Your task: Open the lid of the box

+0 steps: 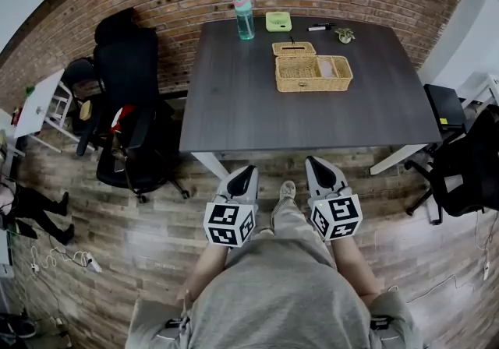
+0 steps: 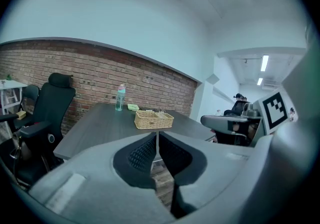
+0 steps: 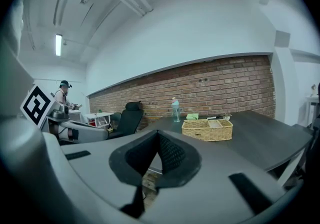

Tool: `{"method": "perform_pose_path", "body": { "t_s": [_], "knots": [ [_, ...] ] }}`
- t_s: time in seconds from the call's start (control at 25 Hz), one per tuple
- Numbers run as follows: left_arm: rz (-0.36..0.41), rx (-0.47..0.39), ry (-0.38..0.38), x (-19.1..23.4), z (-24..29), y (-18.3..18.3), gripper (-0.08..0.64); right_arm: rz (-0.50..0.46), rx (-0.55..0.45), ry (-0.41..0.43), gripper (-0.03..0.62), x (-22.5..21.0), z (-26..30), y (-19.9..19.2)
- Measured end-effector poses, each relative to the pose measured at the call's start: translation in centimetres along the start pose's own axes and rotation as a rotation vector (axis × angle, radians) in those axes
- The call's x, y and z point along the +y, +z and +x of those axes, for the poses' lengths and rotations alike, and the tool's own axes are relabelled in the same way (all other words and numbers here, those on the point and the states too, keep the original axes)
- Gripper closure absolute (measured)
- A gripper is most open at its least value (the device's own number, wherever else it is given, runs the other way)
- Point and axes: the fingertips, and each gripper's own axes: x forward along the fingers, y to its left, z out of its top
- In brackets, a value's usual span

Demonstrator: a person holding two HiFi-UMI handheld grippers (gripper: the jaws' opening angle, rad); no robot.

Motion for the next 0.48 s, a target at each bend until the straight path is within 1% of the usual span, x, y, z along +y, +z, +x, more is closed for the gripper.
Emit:
{"method": "perform_pose_path", "body": {
  "t_s": [0.16, 0.48],
  "knots": [
    [0.003, 0.0, 0.0, 0.17, -0.16, 0.07, 0.531, -0.014, 0.005, 0.019, 0.591, 0.63, 0.08, 0.02],
    [0.007, 0.005, -0.008, -0.1, -0.42, -0.1, 0.531, -0.014, 0.01, 0.018, 0.591, 0.85, -0.45, -0.34]
  ]
}}
